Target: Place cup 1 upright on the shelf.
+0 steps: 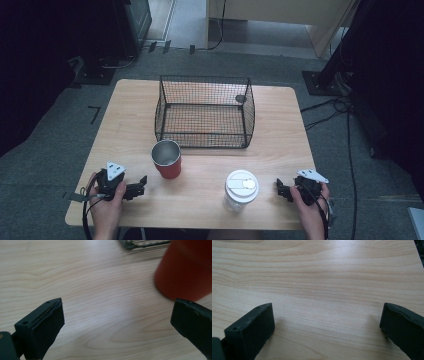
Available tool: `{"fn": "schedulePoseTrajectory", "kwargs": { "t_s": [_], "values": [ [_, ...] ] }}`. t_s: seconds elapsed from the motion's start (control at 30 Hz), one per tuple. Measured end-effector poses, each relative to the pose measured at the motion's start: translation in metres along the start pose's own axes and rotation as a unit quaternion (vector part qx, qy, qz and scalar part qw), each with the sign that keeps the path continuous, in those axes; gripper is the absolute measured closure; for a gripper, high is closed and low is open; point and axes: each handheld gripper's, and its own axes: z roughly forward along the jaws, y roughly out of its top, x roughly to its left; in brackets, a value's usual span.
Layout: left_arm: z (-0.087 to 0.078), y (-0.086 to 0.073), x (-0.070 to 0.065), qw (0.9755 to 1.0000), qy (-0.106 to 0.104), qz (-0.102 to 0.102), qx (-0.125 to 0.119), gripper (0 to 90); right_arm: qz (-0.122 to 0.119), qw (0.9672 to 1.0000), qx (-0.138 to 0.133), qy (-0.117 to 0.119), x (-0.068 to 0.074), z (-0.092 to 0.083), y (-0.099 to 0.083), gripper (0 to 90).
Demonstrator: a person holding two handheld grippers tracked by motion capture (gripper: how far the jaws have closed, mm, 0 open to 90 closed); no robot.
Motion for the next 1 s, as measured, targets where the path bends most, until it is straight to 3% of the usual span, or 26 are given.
{"fn": "schedulePoseTrajectory", "kwargs": {
  "t_s": [0.07,0.13,0.27,0.47,0.67,0.77,1.0],
  "values": [
    [-0.001,0.002,-0.003,1.0000,-0.006,0.004,-0.002,0.0,0.000,1.0000,0.000,0.000,0.000,0.000,0.000,0.0],
    [-0.004,0.008,-0.013,0.9995,-0.028,0.011,-0.009,0.0,0.000,1.0000,0.000,0.000,0.000,0.000,0.000,0.0],
    [-0.005,0.015,-0.026,0.9988,-0.042,0.022,-0.011,0.0,0.000,1.0000,0.000,0.000,0.000,0.000,0.000,0.0],
    [-0.006,0.021,-0.037,0.9985,-0.047,0.025,-0.010,0.0,0.000,1.0000,0.000,0.000,0.000,0.000,0.000,0.0],
    [-0.003,0.030,-0.047,0.9981,-0.060,0.014,-0.003,0.0,0.000,1.0000,0.000,0.000,0.000,0.000,0.000,0.0],
    [-0.002,0.034,-0.052,0.9977,-0.066,0.010,-0.012,0.0,0.000,1.0000,0.000,0.000,0.000,0.000,0.000,0.0],
    [0.002,0.044,-0.060,0.9980,-0.057,0.023,-0.010,0.0,0.000,1.0000,0.000,0.000,0.000,0.000,0.000,0.0]
  ]
}}
